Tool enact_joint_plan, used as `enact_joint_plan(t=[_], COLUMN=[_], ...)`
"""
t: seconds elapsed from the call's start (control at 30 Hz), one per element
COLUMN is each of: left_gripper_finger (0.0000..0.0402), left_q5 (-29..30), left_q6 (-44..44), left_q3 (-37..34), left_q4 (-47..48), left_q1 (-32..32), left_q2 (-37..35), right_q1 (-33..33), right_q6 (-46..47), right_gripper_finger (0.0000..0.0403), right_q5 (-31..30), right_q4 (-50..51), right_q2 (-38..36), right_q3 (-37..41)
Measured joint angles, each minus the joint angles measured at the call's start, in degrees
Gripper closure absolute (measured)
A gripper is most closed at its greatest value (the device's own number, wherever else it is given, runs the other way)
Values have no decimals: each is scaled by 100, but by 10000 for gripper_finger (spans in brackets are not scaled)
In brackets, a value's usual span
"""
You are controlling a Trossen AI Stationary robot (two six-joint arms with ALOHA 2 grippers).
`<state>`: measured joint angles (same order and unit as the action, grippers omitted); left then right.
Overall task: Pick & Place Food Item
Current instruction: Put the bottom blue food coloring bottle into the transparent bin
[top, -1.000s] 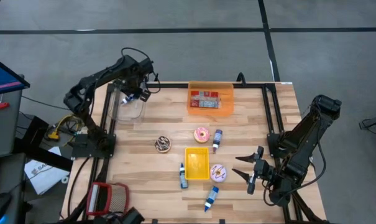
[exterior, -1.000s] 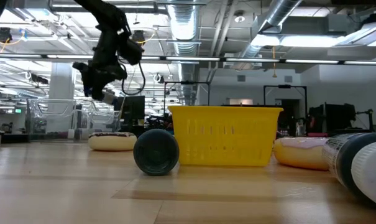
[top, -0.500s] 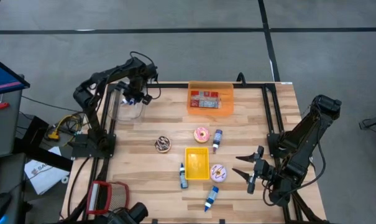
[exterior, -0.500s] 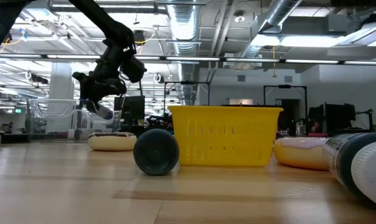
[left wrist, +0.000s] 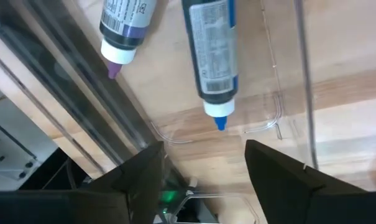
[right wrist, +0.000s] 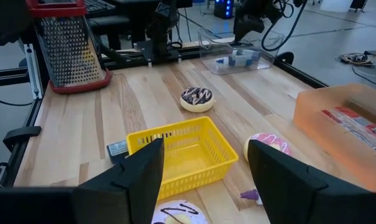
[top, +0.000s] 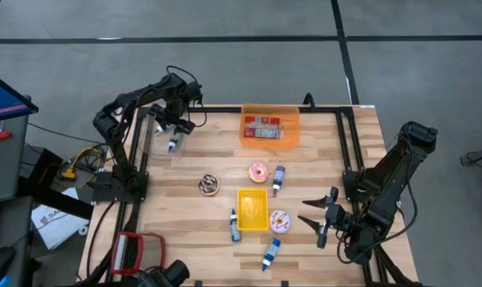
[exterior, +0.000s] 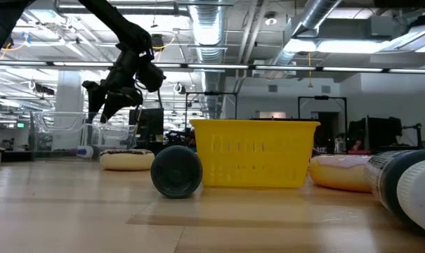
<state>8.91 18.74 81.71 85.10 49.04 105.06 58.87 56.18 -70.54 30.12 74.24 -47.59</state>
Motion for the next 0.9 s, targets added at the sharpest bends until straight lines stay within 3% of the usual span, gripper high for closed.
enact_joint_plan(t=[0.27, 0.5, 0.7, 0.9], left_gripper_finger=[211, 240, 249, 238], left_q5=[-881, -2389, -3233, -2863], left_q6=[-430, -1100, -1003, -2], left_q3=[2, -203, -1383, -2644], left_q4=[41, -466, -2479, -6035], left_q1=[-150, -1027, -2483, -3845], left_q2=[-553, -1675, -2764, -3179], right_q1=[0, 0, 56, 74], right_q6=[237, 238, 236, 236], right_gripper_finger=[177, 177, 177, 177], right_q5=[-4, -8, -24, -25], right_q4=[194, 235, 276, 261], right_q2=[0, 0, 0, 0], right_q3=[2, 2, 2, 2])
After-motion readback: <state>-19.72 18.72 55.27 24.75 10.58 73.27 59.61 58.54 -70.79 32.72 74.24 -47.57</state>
